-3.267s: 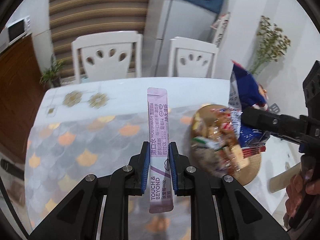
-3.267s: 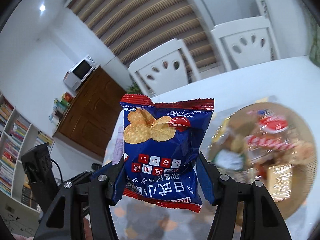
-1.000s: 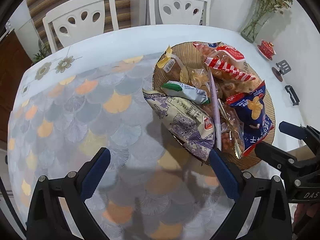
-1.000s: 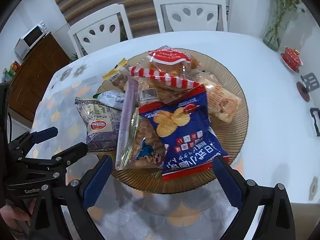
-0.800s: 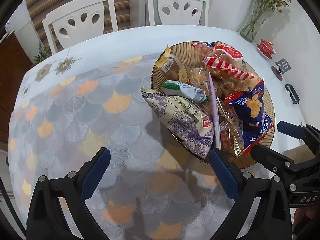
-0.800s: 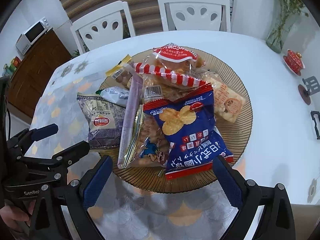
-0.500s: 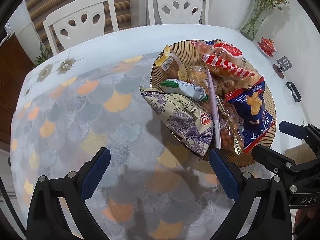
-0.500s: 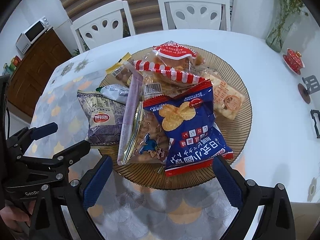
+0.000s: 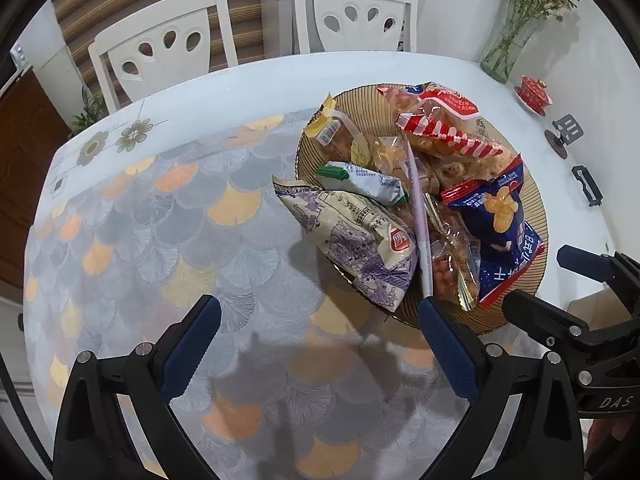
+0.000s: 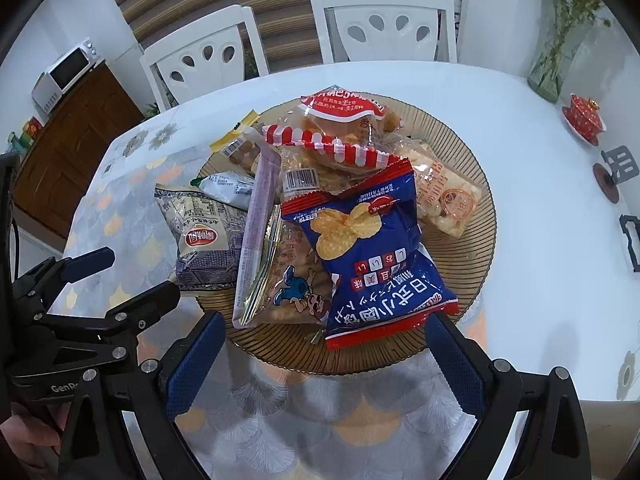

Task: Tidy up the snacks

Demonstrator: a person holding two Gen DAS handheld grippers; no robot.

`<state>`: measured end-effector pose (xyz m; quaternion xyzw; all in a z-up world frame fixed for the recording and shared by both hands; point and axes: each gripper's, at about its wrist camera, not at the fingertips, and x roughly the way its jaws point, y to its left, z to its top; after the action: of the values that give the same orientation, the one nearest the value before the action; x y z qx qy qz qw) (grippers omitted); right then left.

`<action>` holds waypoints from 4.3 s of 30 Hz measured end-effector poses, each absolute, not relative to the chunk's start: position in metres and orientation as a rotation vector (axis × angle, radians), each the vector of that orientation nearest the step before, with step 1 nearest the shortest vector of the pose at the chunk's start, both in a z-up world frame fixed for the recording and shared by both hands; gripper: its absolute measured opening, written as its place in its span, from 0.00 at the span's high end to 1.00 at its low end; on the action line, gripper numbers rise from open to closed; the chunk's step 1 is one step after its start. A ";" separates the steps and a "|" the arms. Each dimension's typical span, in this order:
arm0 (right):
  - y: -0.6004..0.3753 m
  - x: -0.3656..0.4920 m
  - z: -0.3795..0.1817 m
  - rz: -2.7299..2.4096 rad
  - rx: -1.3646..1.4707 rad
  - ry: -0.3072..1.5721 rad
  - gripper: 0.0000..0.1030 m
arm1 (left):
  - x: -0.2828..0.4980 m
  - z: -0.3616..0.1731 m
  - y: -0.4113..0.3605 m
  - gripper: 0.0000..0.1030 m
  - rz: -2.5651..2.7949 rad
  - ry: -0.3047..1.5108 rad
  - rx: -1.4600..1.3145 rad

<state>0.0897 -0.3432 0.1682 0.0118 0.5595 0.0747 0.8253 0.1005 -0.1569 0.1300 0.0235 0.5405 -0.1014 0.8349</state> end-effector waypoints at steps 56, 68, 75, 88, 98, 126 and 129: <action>-0.345 0.088 0.172 0.172 0.069 1.147 0.04 | 0.105 0.129 -0.155 0.04 -0.218 1.169 0.029; -0.343 0.089 0.171 0.178 0.061 1.153 0.04 | 0.107 0.129 -0.152 0.04 -0.210 1.166 0.028; -0.342 0.089 0.171 0.178 0.058 1.152 0.04 | 0.107 0.129 -0.151 0.04 -0.208 1.165 0.029; -0.343 0.088 0.171 0.180 0.053 1.157 0.04 | 0.107 0.130 -0.151 0.04 -0.211 1.168 0.026; -0.344 0.087 0.170 0.176 0.053 1.159 0.04 | 0.105 0.132 -0.153 0.04 -0.216 1.165 0.022; -0.345 0.086 0.167 0.169 0.057 1.170 0.04 | 0.106 0.130 -0.156 0.04 -0.215 1.178 0.031; -0.344 0.085 0.167 0.167 0.055 1.171 0.04 | 0.105 0.129 -0.156 0.04 -0.213 1.179 0.028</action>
<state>0.0848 -0.3443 0.1671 0.0261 0.5520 0.0787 0.8297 0.1053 -0.1555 0.1291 0.0133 0.5547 -0.1001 0.8259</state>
